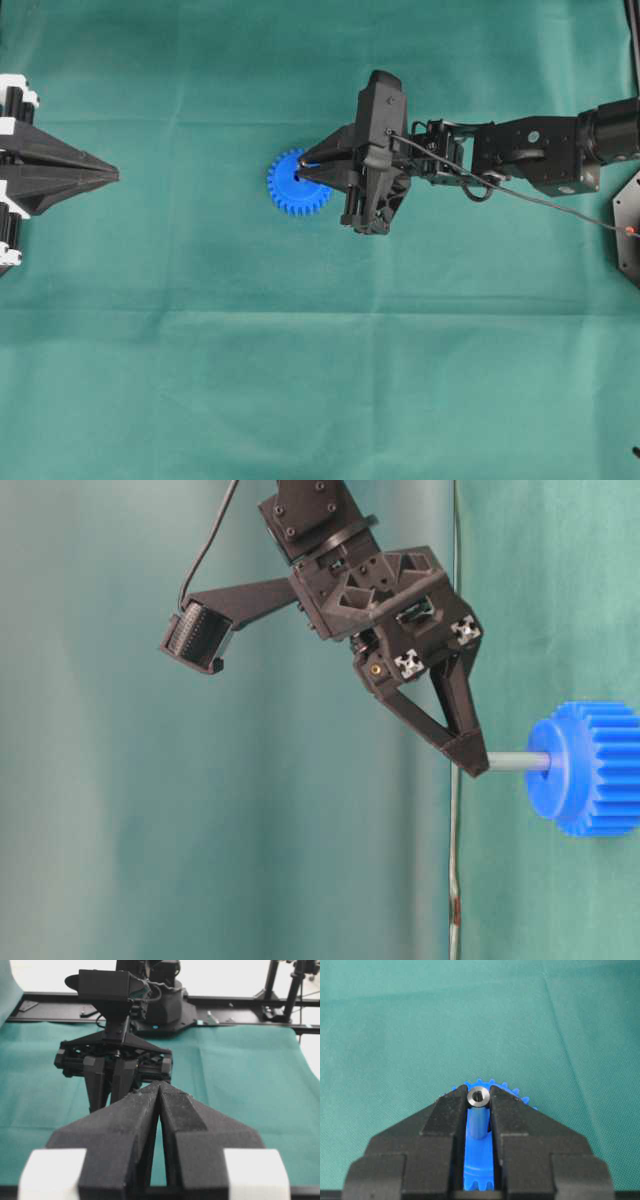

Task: Insert the shaft placed at a random location into the center hole of the medium gear at another random location.
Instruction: 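Align the held shaft with the gear's center hole and lower it in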

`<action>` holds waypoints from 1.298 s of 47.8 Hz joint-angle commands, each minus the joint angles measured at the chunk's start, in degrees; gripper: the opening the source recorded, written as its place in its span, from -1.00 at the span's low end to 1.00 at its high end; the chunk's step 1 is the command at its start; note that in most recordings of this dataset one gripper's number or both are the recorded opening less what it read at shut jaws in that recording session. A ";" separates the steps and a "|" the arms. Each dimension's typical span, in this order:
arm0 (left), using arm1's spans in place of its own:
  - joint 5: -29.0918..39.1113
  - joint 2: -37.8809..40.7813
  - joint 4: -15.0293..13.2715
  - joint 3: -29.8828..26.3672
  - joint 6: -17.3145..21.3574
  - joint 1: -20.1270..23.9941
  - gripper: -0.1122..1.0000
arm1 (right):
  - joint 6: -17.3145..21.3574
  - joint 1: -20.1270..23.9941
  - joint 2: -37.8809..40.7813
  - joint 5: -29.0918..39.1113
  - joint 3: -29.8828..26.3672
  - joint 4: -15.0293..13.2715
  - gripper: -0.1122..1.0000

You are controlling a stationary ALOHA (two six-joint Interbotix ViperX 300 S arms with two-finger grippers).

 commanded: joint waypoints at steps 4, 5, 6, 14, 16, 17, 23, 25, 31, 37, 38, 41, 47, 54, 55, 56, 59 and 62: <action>-0.26 0.26 0.09 -1.32 0.00 0.09 -0.80 | 0.88 -0.09 -1.76 -0.35 -1.49 0.26 -0.56; -0.26 0.26 0.09 -1.32 0.00 0.09 -0.80 | 0.88 -0.09 -2.02 -0.35 -1.49 0.18 -0.56; -0.26 0.26 0.09 -1.23 0.00 0.09 -0.80 | 0.88 -0.09 -2.29 -0.35 -1.58 0.18 -0.56; -0.26 0.26 0.09 -1.32 -0.09 0.09 -0.80 | 0.62 -0.09 -5.10 0.97 -1.58 0.09 -0.56; -0.26 0.26 0.09 -1.32 -0.09 0.09 -0.80 | 0.62 -0.09 -5.54 1.49 -1.58 0.00 -0.56; -0.26 0.26 0.00 -1.32 -0.09 0.09 -0.79 | 0.62 -0.09 -5.71 1.67 -1.58 0.00 -0.56; -0.26 0.26 0.09 -1.23 -0.09 0.09 -0.80 | 0.62 -0.09 -5.80 2.02 -1.76 0.00 -0.56; -0.26 0.26 0.09 -1.32 -0.09 0.09 -0.80 | 0.62 -0.09 -5.54 2.02 -1.85 0.00 -0.56; -0.26 0.26 0.09 -1.23 -0.09 0.09 -0.80 | 0.62 -0.09 -4.57 1.85 -2.20 0.00 -0.56; -0.26 0.26 0.09 -1.23 -0.09 0.09 -0.80 | 0.53 -0.26 -2.46 1.67 -2.72 0.00 -0.56; -0.26 0.26 0.09 -1.23 -0.09 0.09 -0.80 | 0.62 -0.26 -1.85 1.58 -2.99 0.00 -0.56; -0.26 0.26 0.09 -1.23 -0.09 0.09 -0.80 | 0.53 -0.35 -0.62 1.32 -3.43 0.09 -0.56; -0.26 0.26 0.09 -1.23 -0.09 0.09 -0.80 | 0.62 -0.62 0.79 1.32 -3.69 0.18 -0.56; -0.09 0.26 0.09 -1.23 -0.09 0.09 -0.80 | 0.62 -0.79 0.79 1.41 -3.52 0.26 -0.56; -0.18 0.26 0.09 -1.23 0.00 0.09 -0.80 | 0.62 -0.79 0.79 1.49 -3.52 0.18 -0.56; -0.09 0.26 0.09 -1.23 0.00 0.09 -0.80 | 0.62 -0.79 0.70 1.49 -3.52 0.26 -0.56; -0.18 0.26 0.09 -1.23 -0.09 0.09 -0.80 | 0.62 -0.88 0.53 1.58 -3.43 0.18 -0.56; -0.18 0.26 0.09 -1.23 -0.09 0.09 -0.80 | 0.62 -1.14 0.09 1.67 -3.25 0.18 -0.56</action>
